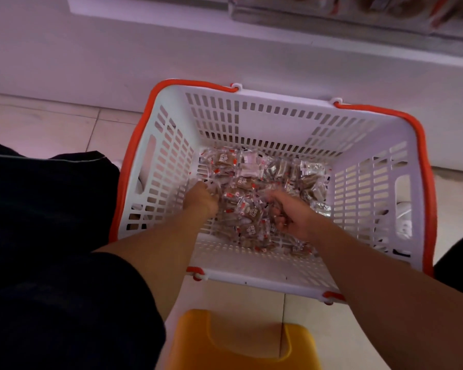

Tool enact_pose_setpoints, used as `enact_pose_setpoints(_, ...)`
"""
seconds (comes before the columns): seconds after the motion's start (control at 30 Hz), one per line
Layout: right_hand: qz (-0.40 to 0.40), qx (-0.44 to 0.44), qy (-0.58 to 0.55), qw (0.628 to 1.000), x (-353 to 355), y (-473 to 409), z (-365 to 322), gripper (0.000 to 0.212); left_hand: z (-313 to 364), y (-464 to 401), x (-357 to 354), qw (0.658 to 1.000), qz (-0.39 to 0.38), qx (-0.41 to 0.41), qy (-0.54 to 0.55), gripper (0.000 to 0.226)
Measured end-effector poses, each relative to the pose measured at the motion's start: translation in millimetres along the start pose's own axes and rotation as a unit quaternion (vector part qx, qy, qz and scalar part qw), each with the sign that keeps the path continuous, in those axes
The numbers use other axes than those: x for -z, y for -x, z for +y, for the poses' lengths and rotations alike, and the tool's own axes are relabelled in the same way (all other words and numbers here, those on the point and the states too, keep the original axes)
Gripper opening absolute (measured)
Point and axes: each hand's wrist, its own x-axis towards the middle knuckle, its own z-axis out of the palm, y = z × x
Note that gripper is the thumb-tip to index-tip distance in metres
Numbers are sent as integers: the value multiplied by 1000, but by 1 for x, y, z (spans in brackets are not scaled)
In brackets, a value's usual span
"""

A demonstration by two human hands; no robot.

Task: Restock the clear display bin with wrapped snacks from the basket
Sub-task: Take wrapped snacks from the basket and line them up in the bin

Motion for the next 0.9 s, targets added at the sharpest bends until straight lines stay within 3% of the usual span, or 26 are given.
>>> enact_pose_setpoints(0.13, 34, -5, 44, 998, -4, -4, 8, 32, 3, -4, 1, 994, -22, 47, 93, 49)
enact_pose_setpoints(0.33, 35, 16, 59, 998, -9, -7, 4, 22, 17, -4, -11, 984, -27, 85, 153, 77)
enact_pose_setpoints(0.5, 115, 76, 164, 977, -14, -7, -6, 27, 21, -5, -14, 997, -23, 54, 47, 36)
enact_pose_setpoints(0.6, 94, 90, 137, 982, -15, -1, -7, 30, 15, -2, -5, 997, -56, 39, 34, 34)
enact_pose_setpoints(0.67, 53, 87, 131, 986, -14, 9, -10, 30, 9, 7, 6, 991, -92, 46, 91, 31)
enact_pose_setpoints(0.77, -24, 76, 131, 988, -12, 32, -25, 14, 8, 28, 31, 957, -182, 69, 214, 12)
enact_pose_setpoints(0.83, -85, 83, 109, 987, -13, 53, -42, 18, 15, 42, 52, 907, -266, 87, 314, 13)
enact_pose_setpoints(0.9, -154, 111, 92, 978, -17, 81, -64, 25, 33, 56, 76, 863, -344, 56, 365, 28)
